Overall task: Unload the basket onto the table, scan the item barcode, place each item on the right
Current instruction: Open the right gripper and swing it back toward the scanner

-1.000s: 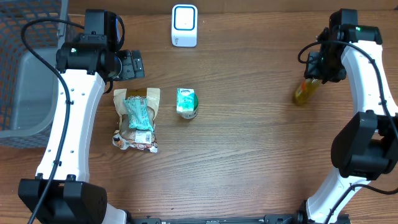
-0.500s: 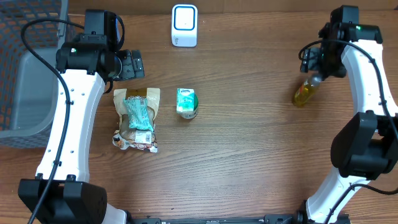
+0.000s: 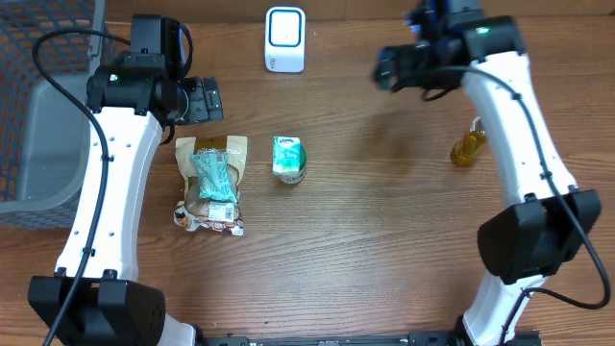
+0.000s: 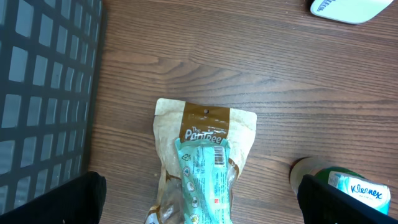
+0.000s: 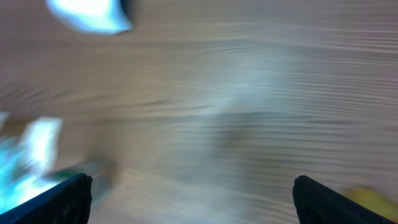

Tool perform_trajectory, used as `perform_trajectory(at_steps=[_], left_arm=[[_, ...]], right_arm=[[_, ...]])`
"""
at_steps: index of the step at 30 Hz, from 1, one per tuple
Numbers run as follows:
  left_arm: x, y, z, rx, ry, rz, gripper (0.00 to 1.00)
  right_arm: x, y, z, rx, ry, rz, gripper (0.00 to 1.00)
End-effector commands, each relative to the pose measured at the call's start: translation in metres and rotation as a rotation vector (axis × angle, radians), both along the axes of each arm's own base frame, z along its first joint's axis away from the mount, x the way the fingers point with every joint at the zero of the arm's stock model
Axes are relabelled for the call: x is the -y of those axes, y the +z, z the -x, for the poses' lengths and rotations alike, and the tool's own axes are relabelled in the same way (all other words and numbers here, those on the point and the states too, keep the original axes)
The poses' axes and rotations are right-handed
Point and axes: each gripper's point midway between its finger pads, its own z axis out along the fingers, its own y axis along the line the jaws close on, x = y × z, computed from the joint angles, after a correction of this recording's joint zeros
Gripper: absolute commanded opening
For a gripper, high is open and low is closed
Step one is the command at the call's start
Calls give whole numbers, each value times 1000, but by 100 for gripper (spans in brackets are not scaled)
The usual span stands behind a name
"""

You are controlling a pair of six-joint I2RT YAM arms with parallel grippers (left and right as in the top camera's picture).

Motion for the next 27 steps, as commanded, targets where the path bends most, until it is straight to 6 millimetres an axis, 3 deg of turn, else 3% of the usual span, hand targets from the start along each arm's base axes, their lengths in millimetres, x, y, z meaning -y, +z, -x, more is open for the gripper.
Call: perform_trajectory(at_steps=[1,5,9,27], left_arm=[[1,8,-3,22,-19,-15,100],[1,8,-3,22,-19,-15,100],[1,8,-3,22,-19,-15,100],[1,8,-3,22,-19,-15,100]], right_arm=[[-49,22,17,2,120,-147,100],[-79,22,31,-2,188,-146,100],[-93,22,38,-4,221,-143,100],[-96,22,39,-4,227,-143,100]])
